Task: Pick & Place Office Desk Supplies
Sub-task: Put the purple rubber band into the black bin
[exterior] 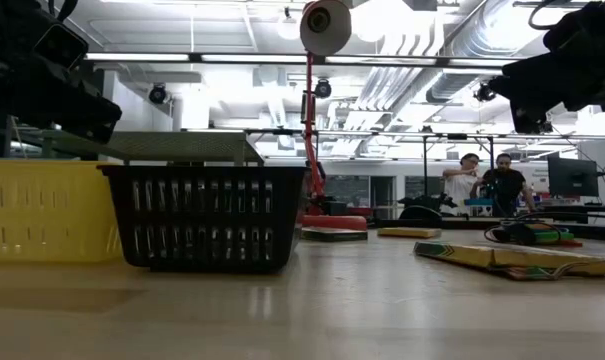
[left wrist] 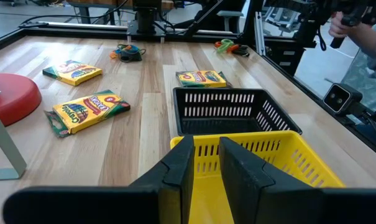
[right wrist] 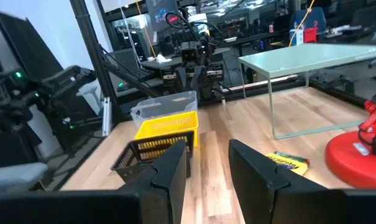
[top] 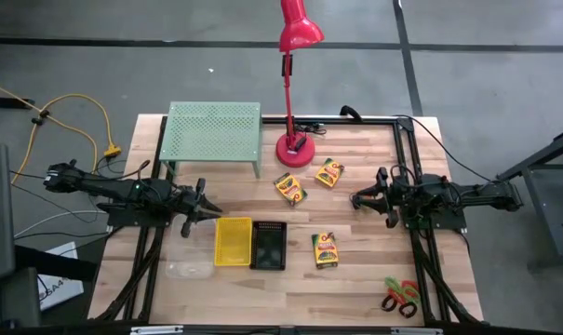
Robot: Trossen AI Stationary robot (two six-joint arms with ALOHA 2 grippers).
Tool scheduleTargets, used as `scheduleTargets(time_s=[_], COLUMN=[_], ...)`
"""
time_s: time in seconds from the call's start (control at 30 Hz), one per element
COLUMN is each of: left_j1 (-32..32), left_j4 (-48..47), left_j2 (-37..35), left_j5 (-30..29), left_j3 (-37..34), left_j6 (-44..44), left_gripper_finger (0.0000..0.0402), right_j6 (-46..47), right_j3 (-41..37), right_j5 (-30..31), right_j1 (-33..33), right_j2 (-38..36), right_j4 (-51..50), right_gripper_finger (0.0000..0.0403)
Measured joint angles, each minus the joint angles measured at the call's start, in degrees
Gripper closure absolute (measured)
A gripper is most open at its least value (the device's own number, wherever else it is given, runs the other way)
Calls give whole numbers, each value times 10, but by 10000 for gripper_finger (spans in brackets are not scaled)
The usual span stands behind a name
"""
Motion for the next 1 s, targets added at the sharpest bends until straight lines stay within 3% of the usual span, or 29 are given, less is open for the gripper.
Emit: scheduleTargets(time_s=[0.47, 0.77, 1.0], left_j1=[0, 0, 0], left_j4=[0, 0, 0], left_j2=[0, 0, 0], left_j5=[0, 0, 0], left_j3=[0, 0, 0], left_j6=[0, 0, 0], left_gripper_finger=[330, 330, 330], right_j6=[25, -31, -36], right_j3=[6, 91, 194], right_j5=[63, 45, 45], right_j1=[0, 0, 0], right_j2=[23, 178, 321], right_j4=[8, 1, -127], right_gripper_finger=[293, 293, 293])
